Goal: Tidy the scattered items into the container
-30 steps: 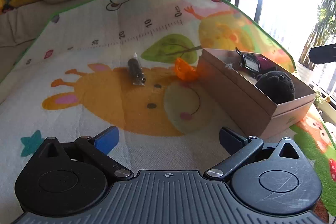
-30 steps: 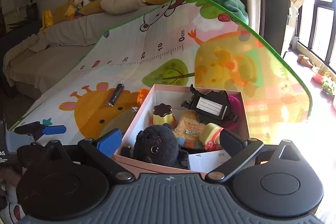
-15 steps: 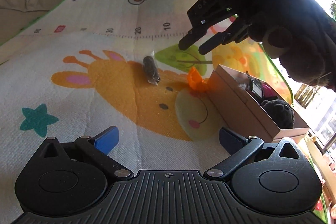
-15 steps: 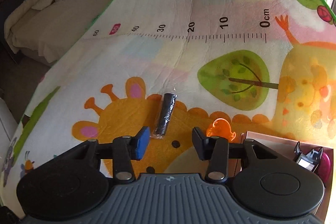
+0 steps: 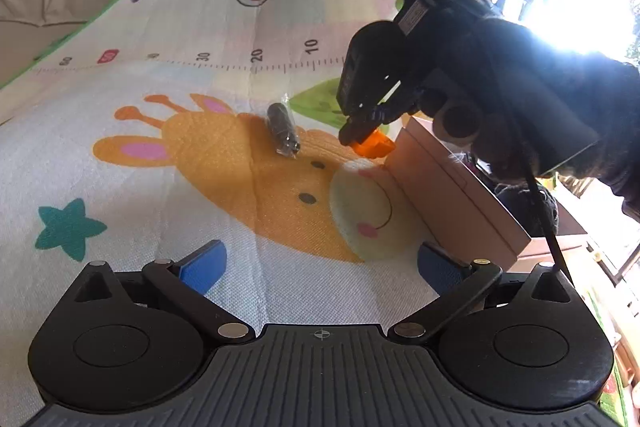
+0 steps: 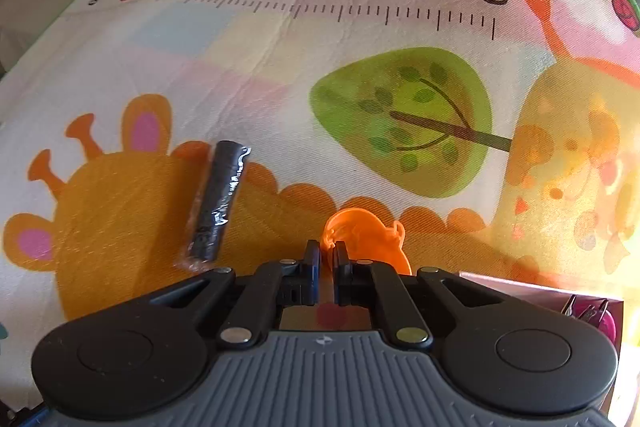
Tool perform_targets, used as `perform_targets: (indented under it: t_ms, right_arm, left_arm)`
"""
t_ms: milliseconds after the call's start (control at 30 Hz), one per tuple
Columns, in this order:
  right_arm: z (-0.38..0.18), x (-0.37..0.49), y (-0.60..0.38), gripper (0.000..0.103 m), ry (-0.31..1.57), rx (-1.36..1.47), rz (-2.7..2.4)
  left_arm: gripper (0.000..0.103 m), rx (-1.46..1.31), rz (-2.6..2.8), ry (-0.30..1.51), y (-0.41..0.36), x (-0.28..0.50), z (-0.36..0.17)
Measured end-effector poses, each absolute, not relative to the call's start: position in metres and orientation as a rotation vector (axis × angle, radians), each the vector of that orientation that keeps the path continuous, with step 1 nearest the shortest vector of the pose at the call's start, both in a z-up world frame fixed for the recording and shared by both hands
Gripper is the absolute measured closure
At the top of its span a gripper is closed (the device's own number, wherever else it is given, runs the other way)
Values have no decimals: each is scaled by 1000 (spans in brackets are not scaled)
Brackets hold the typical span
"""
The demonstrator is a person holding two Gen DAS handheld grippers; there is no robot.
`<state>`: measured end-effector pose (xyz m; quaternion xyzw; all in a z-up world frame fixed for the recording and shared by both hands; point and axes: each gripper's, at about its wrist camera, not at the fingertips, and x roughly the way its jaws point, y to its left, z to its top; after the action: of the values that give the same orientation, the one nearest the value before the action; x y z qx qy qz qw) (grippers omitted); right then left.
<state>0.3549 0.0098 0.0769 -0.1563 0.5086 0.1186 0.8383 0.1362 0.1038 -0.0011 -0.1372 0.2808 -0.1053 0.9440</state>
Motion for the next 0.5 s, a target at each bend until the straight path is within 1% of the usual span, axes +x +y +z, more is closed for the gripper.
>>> perform_targets:
  t_ms: [133,200,233,267,300,333,367,500]
  right_arm:
    - [108,313,19,97,1169,-241,477]
    - [122,295,26,93,1184,-232,580]
    - [128,289,30,85,1172,-238,613]
    - [136,284,36,73,1140,-251,629]
    - [139,285,40,66,1104,-261,624]
    - [140,289,43,54,1082,-264,613]
    - [135,299,47,47,1075,-261,592]
    - [100,342,55,47,1081,-260,453]
  left_arm:
    - [0,-267,-212,570,102,137,-1]
    - [0,-267,-211,570,102,137,-1]
    - [0,-267,-211,570,102,137,-1]
    - [0,-267,-212,571,102,137,-1]
    - [0,-269,-213,571,103,136,-1]
    - [0,-271,-213,571,103,137,-1]
    - [0,-274,-214,572,104,137,-2]
    - [0,-296,-215,581,107,140,-3]
